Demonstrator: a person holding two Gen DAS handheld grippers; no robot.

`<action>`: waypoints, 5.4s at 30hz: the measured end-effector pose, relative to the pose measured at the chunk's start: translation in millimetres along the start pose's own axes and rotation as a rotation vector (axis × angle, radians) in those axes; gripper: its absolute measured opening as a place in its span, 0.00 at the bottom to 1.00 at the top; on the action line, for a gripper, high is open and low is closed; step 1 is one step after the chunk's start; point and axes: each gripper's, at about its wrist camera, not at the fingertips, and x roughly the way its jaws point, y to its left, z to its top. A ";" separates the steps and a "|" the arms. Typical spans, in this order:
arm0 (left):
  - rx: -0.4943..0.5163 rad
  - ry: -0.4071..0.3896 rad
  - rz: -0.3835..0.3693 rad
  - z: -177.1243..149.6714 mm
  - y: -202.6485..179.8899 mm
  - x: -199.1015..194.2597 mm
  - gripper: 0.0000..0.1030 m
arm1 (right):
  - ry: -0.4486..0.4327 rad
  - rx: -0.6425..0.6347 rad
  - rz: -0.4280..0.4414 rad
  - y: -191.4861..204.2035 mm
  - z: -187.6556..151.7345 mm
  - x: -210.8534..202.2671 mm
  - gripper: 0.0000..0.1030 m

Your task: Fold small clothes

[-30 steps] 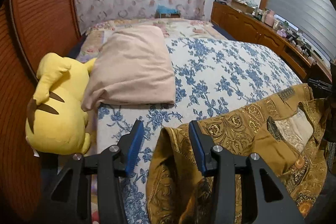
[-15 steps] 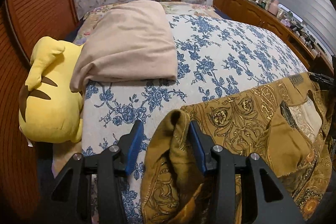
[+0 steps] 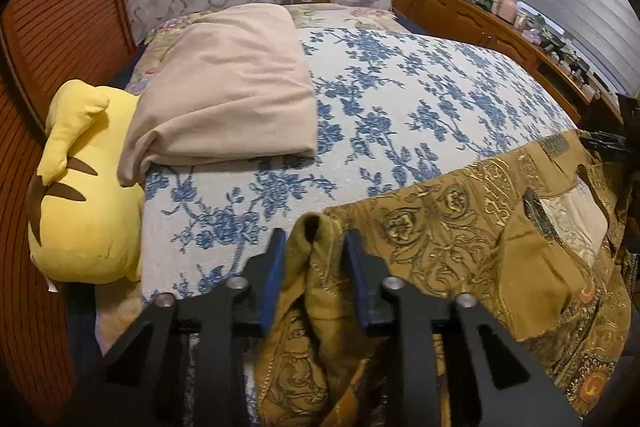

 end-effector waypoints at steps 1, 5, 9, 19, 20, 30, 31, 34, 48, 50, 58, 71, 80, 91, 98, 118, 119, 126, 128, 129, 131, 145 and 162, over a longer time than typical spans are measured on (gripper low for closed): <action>0.001 0.002 -0.009 0.1 -1.4 -0.3 0.13 | 0.003 -0.005 0.014 1.3 1.3 0.8 0.51; -0.016 -0.020 -0.012 -1.2 -3.6 -8.8 0.06 | 0.006 -0.052 0.055 12.5 0.1 0.3 0.21; -0.020 -0.114 -0.019 -2.7 -11.5 -39.4 0.05 | -0.012 -0.042 0.105 17.3 -4.9 -14.1 0.08; -0.009 -0.438 -0.113 26.2 -50.1 -168.0 0.04 | -0.281 -0.094 0.195 64.9 33.1 -135.4 0.06; 0.003 -0.475 -0.106 32.3 -55.4 -183.2 0.04 | -0.313 -0.123 0.198 75.4 44.1 -153.3 0.05; 0.113 -0.768 -0.048 94.5 -72.0 -323.3 0.04 | -0.598 -0.246 0.225 135.2 114.8 -310.9 0.05; 0.124 -0.790 -0.031 100.6 -72.8 -334.1 0.04 | -0.620 -0.259 0.207 139.5 118.0 -321.3 0.05; 0.139 -0.854 0.012 117.6 -69.7 -365.0 0.04 | -0.697 -0.281 0.185 151.3 132.3 -361.8 0.05; 0.109 -0.850 0.103 151.0 -35.2 -350.9 0.04 | -0.743 -0.217 0.012 116.8 155.9 -400.2 0.05; 0.094 -0.803 0.105 165.1 -31.0 -316.4 0.04 | -0.695 -0.189 -0.009 98.2 166.0 -371.7 0.05; 0.064 -0.579 0.130 197.2 1.4 -149.8 0.05 | -0.475 -0.157 -0.052 41.0 187.4 -213.8 0.05; 0.014 -0.304 0.148 235.3 3.2 29.0 0.04 | -0.202 -0.091 -0.069 -27.1 216.1 1.9 0.05; 0.024 -0.239 0.115 251.1 14.1 60.3 0.05 | -0.144 -0.064 -0.064 -52.2 228.2 50.1 0.06; -0.005 -0.202 0.072 211.6 23.3 49.5 0.32 | -0.180 -0.010 -0.084 -35.7 189.7 39.3 0.38; -0.038 -0.180 0.093 171.4 27.6 48.3 0.37 | -0.144 0.000 -0.109 -30.7 156.0 20.4 0.38; -0.024 -0.142 0.152 119.8 15.3 43.3 0.38 | 0.003 0.092 -0.150 -46.1 76.4 30.7 0.37; -0.030 -0.140 0.154 116.4 15.8 41.9 0.38 | 0.009 0.092 -0.143 -45.3 76.1 32.3 0.37; -0.060 -0.141 0.121 101.9 20.8 39.5 0.37 | 0.024 0.030 -0.119 -31.6 81.7 35.0 0.12; -0.065 -0.136 0.123 100.4 21.3 41.5 0.37 | -0.001 0.017 -0.080 -25.0 86.1 28.9 0.06; -0.068 -0.133 0.120 100.1 21.8 42.5 0.37 | -0.013 0.012 -0.065 -21.8 88.1 26.2 0.05; -0.070 -0.135 0.117 99.9 21.7 42.8 0.37 | -0.034 0.004 -0.036 -15.7 93.5 20.4 0.04; -0.059 -0.150 0.086 97.3 15.7 43.6 0.03 | -0.063 0.029 0.012 -14.8 104.9 19.3 0.02; -0.087 -0.333 0.036 86.9 4.9 -35.1 0.00 | -0.243 0.016 0.020 7.6 100.4 -65.0 0.00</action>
